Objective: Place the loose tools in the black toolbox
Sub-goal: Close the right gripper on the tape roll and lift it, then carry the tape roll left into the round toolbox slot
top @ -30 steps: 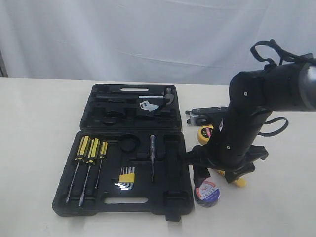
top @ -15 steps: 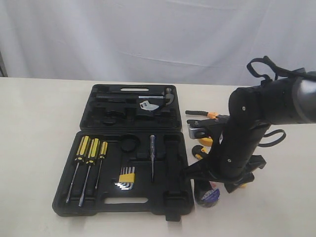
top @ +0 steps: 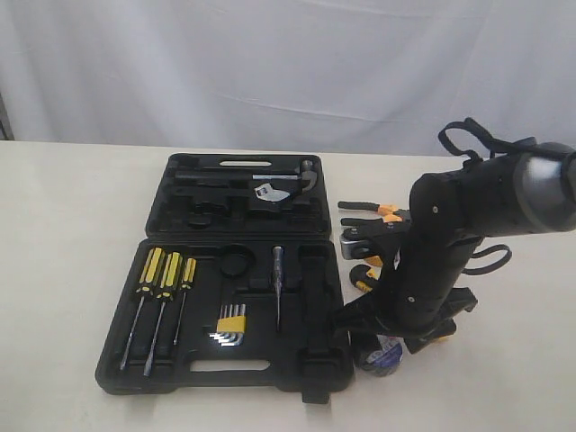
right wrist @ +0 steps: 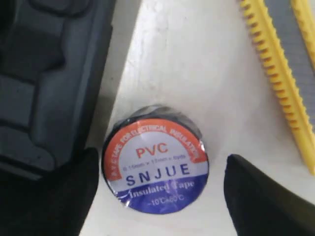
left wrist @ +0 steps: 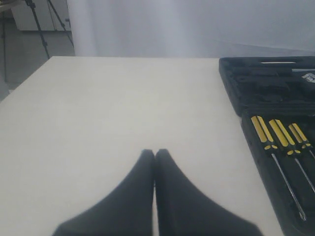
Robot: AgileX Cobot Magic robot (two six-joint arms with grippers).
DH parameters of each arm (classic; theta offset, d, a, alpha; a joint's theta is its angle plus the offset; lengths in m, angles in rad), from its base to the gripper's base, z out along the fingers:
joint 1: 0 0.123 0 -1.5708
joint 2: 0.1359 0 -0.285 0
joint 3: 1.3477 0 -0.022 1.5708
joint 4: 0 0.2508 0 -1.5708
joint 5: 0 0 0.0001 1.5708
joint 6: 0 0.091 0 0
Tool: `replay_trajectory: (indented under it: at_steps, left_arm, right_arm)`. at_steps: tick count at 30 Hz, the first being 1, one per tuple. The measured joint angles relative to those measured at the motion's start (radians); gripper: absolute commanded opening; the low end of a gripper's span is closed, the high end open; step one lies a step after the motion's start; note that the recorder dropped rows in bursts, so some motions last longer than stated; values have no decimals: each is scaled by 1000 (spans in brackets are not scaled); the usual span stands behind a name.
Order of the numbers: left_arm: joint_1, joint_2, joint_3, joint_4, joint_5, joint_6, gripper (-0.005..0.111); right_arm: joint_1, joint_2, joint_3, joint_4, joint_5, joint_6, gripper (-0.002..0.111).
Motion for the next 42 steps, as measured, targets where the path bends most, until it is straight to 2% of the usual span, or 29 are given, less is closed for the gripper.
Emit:
replay_trajectory:
  at_steps: [16, 21, 24, 33, 42]
  left_arm:
    - [0, 0, 0, 0, 0, 0, 0]
    - [0, 0, 0, 0, 0, 0, 0]
    - [0, 0, 0, 0, 0, 0, 0]
    - [0, 0, 0, 0, 0, 0, 0]
    - [0, 0, 0, 0, 0, 0, 0]
  right_arm:
    - [0, 0, 0, 0, -13, -38, 66]
    - [0, 0, 0, 0, -7, -44, 34]
    - [0, 0, 0, 0, 5, -49, 24]
    - [0, -8, -34, -9, 127, -50, 25]
    - [4, -151, -224, -54, 309, -57, 25]
